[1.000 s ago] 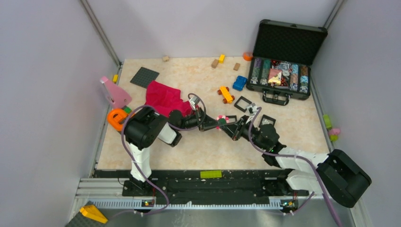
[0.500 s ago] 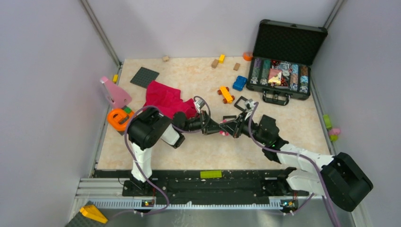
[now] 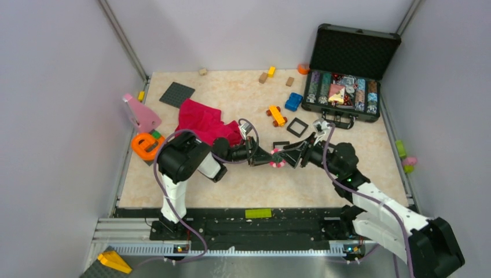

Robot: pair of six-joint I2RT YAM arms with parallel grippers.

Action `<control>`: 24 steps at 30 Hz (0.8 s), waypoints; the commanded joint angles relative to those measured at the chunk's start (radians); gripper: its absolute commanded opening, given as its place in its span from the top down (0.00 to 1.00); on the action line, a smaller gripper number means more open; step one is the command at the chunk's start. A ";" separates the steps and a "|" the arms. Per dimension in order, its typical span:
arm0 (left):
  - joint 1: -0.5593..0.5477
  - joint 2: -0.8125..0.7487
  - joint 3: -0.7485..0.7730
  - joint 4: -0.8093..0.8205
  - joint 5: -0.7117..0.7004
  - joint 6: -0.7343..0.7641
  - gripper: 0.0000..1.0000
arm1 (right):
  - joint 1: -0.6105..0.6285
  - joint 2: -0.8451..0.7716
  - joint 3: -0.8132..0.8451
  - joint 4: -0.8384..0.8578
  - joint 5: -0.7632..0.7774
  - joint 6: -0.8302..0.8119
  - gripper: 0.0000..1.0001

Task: Remove the brooch from the garment
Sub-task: Close the brooch.

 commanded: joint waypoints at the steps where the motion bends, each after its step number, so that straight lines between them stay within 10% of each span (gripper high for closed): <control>1: 0.000 -0.028 0.014 0.062 0.003 0.023 1.00 | -0.076 -0.122 -0.041 -0.108 -0.097 -0.022 0.39; 10: -0.003 -0.068 0.019 0.034 0.019 -0.004 1.00 | -0.063 -0.225 -0.128 -0.185 -0.094 -0.148 0.15; 24: -0.013 -0.180 0.017 -0.199 0.077 0.037 1.00 | 0.114 -0.240 -0.104 -0.229 0.168 -0.299 0.14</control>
